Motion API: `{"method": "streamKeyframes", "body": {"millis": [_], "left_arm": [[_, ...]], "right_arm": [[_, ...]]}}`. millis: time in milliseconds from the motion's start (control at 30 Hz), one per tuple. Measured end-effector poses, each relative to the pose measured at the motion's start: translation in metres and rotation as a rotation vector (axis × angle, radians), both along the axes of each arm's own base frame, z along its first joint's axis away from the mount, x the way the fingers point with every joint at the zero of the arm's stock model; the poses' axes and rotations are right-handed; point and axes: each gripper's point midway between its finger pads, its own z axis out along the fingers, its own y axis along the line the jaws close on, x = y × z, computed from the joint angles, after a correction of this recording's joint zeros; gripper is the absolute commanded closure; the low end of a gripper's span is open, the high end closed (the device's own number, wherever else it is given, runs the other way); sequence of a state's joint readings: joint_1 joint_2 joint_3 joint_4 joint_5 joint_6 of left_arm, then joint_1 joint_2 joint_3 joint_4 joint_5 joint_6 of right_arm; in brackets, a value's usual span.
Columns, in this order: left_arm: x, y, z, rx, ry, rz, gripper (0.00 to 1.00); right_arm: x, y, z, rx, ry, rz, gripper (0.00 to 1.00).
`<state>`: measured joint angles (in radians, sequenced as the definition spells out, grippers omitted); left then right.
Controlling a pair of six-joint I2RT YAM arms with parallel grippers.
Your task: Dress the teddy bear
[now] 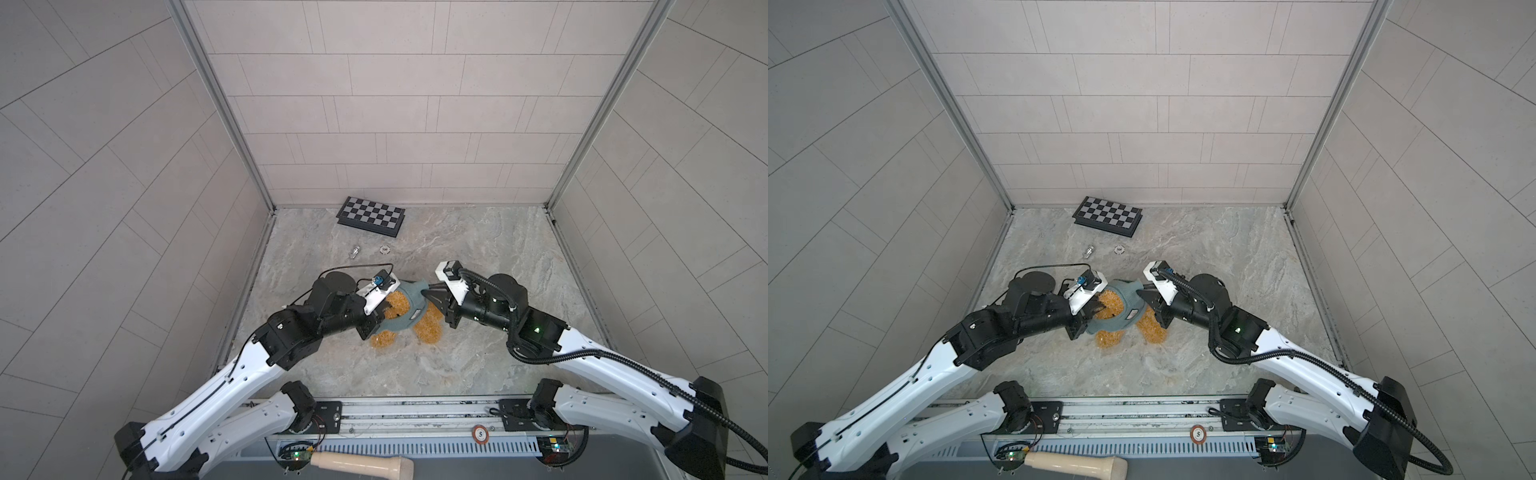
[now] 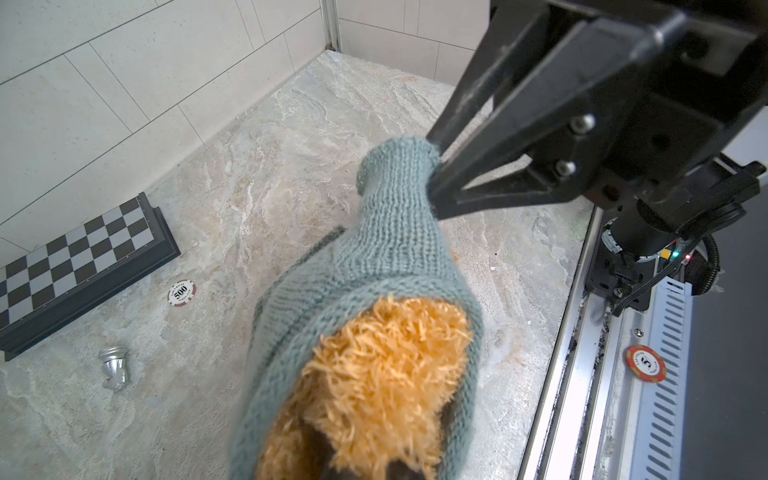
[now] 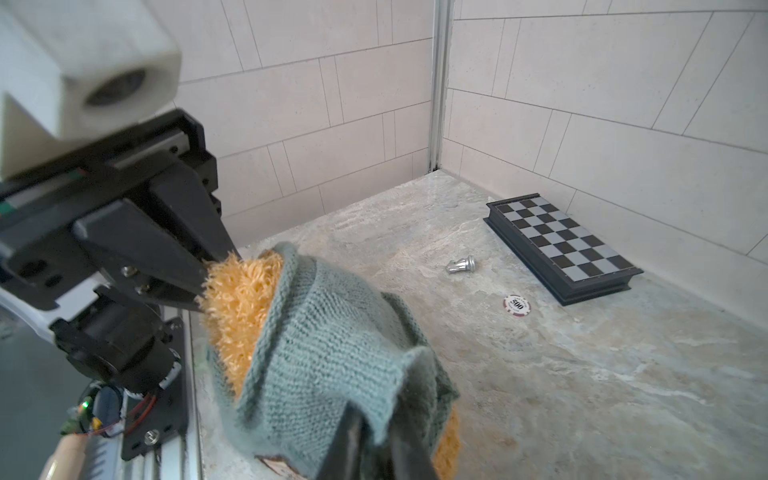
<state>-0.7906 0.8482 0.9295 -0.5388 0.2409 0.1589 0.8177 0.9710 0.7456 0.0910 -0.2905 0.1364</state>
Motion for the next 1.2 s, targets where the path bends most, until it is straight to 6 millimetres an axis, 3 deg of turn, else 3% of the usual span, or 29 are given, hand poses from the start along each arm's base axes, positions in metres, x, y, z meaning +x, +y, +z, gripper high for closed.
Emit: {"method": "streamKeyframes", "body": {"millis": [133, 300, 500, 700, 800, 1000, 1200], "left_arm": [[0.0, 0.001, 0.001, 0.001, -0.004, 0.004, 1.0], [0.0, 0.001, 0.007, -0.018, -0.021, 0.003, 1.0], [-0.001, 0.003, 0.005, -0.017, -0.016, 0.01, 1.0], [0.002, 0.008, 0.003, -0.014, -0.015, 0.046, 1.0], [0.005, 0.01, 0.002, -0.008, -0.02, 0.069, 1.0], [0.003, 0.012, -0.004, -0.004, -0.017, 0.071, 1.0], [-0.001, 0.013, 0.0, -0.026, -0.026, 0.066, 1.0]], "right_arm": [[0.005, -0.012, -0.006, 0.012, 0.005, -0.057, 1.0], [0.041, -0.044, -0.039, -0.001, 0.105, -0.224, 1.0], [0.053, -0.022, -0.08, -0.05, 0.202, -0.181, 1.0], [0.027, 0.015, -0.099, -0.134, 0.22, -0.032, 1.0], [0.021, 0.008, -0.104, -0.149, 0.206, -0.039, 1.0], [0.033, -0.038, -0.113, -0.059, 0.208, -0.144, 1.0], [0.038, -0.021, -0.121, -0.04, 0.226, -0.084, 1.0]]}}
